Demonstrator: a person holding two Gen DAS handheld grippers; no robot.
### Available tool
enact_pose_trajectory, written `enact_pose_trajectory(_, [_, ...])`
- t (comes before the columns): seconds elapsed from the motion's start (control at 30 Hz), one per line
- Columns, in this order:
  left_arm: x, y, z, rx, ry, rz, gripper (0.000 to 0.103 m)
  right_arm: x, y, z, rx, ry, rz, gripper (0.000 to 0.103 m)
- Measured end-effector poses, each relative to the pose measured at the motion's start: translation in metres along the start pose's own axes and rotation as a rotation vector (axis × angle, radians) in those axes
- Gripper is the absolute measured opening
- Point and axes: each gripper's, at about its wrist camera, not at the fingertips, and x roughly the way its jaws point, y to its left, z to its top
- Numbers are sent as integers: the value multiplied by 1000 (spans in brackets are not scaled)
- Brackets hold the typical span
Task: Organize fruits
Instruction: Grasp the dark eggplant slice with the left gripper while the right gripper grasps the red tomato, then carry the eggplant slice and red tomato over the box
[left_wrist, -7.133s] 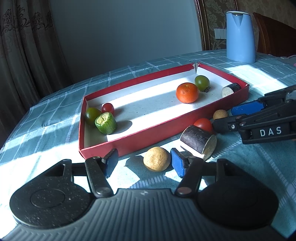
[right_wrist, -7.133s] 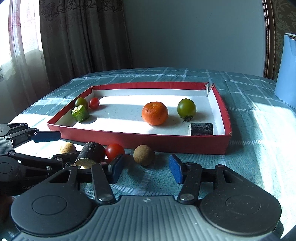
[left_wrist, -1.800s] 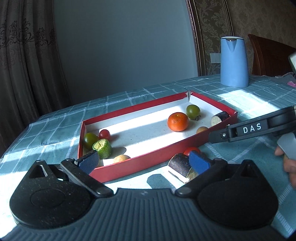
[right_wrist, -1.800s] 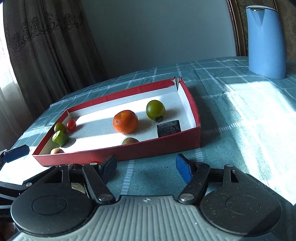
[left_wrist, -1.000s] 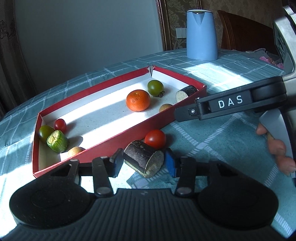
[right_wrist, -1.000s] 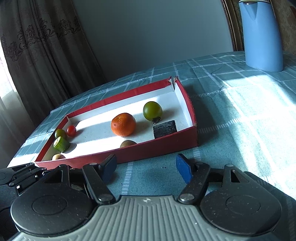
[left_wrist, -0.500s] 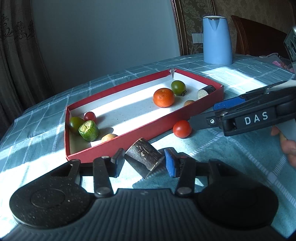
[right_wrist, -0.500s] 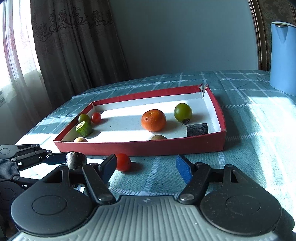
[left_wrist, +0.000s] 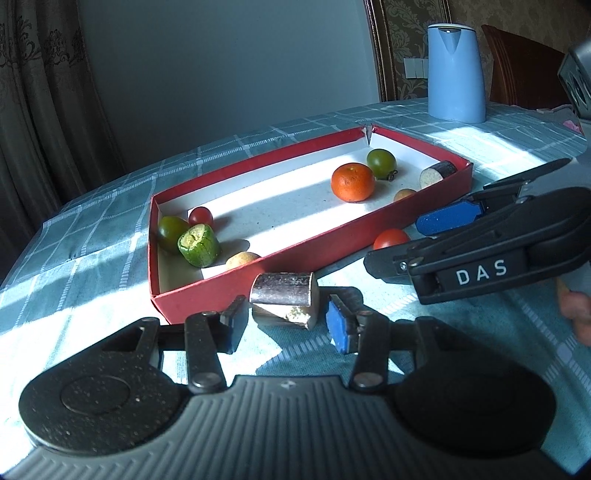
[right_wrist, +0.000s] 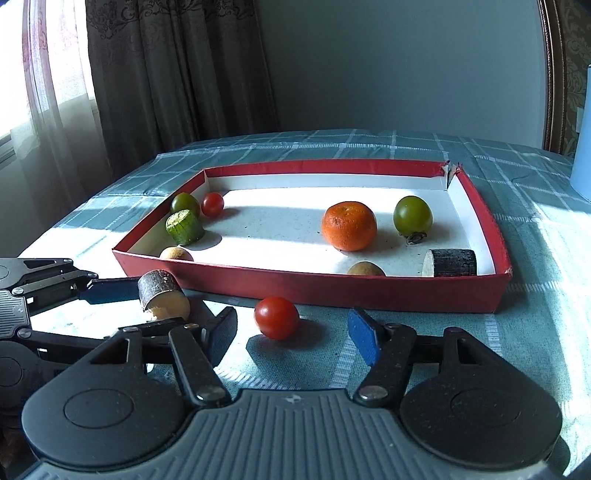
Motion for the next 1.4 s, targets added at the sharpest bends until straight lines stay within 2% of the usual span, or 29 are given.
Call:
enact_pose_trajectory(0.13, [3, 2, 2, -13, 5, -3, 46, 4, 7, 1, -19, 2, -15, 48])
enact_pose_trajectory(0.2, [4, 5, 3, -31, 11, -14, 47, 5, 8, 1, -25, 3, -14, 36])
enact_pose_trajectory(0.3, [4, 3, 2, -23, 9, -9, 47, 4, 5, 1, -12, -2, -15, 33])
enact_pose_trajectory(0.5, [3, 1, 2, -21, 4, -2, 46, 3, 6, 1, -13, -9, -20, 32])
enact_pose_trajectory(0.57, [3, 0, 2, -17, 1, 3, 37, 2, 6, 1, -12, -8, -18, 32])
enact_pose_trajectory(1.4, [1, -6, 1, 24, -16, 62, 40, -8, 3, -2, 9, -51, -28, 32])
